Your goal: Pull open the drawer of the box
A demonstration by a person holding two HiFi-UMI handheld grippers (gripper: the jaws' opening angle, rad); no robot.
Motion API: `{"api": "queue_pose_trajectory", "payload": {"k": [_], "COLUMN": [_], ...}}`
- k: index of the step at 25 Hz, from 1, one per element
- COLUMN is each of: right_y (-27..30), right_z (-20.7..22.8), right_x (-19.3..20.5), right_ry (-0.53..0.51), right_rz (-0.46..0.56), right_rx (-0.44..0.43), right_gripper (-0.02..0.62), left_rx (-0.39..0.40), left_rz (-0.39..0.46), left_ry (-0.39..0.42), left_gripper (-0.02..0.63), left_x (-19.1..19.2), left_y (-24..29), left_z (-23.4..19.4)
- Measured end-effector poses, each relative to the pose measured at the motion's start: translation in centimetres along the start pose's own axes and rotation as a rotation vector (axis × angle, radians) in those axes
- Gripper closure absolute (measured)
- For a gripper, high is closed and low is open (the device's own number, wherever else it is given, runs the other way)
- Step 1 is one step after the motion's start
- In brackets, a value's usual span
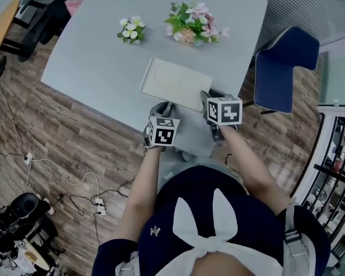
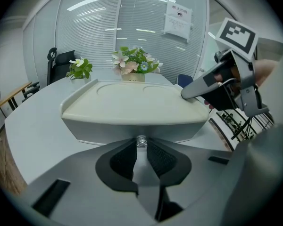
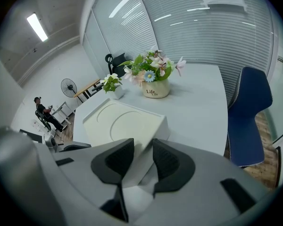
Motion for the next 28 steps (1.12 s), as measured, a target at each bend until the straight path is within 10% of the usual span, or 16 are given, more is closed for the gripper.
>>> {"api": "queue_pose_trajectory", "payload": {"k": [28], "right_y": [-0.2], "right_z": [0.1], "right_x": [0.2], "right_ry": [0.031], "right_rz": [0.025], "right_rx": [-0.005], "right_gripper": [0.466], "left_rx": [0.005], "left_rz": [0.004], "left_ry": [-0.003], "left_gripper": [0.526], "left_x": [1.4], "left_y": [-1.4], "left_z": [0.3]}}
Point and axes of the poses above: the fingertips, and each gripper's own axes: y forward along the fingers, z to its right, x out of its underside, the point moved 5 cm from there along -y, backward along the fingers, and after that the axes turned 1 degree about -x, right-handed, at the moved point
